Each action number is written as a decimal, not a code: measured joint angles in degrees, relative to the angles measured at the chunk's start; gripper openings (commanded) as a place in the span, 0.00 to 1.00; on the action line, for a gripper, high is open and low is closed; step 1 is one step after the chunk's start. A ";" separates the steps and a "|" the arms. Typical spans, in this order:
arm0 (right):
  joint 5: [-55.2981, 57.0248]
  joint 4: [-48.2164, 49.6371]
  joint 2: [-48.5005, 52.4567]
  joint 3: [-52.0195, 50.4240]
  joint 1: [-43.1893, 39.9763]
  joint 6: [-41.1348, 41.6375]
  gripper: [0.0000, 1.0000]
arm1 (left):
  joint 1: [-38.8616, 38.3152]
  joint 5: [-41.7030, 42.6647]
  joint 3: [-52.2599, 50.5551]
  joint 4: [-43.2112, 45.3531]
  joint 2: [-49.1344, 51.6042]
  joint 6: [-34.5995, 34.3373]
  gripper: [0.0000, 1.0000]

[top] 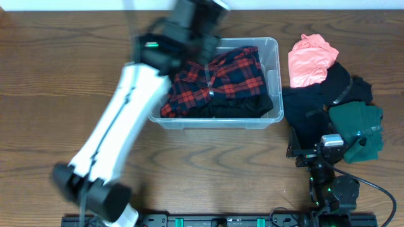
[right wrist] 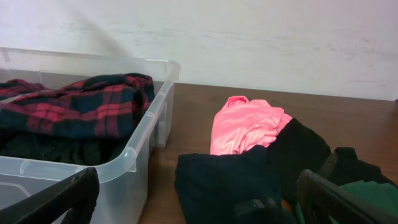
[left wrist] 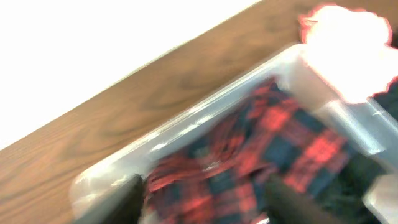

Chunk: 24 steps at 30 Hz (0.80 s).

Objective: Pack container

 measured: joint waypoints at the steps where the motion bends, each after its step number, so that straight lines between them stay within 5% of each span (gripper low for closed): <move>1: 0.00 0.02 0.00 0.00 0.00 0.00 0.99 | 1.55 -0.57 0.15 -1.25 -1.29 -0.02 0.82; 8: -0.02 0.02 0.00 0.00 0.00 0.00 0.99 | 15.43 -3.06 -0.09 -8.44 -3.06 -4.28 0.99; 24: 0.00 0.00 0.00 0.00 0.00 -0.02 0.99 | 28.79 -4.04 -2.19 -12.04 3.21 -8.72 0.98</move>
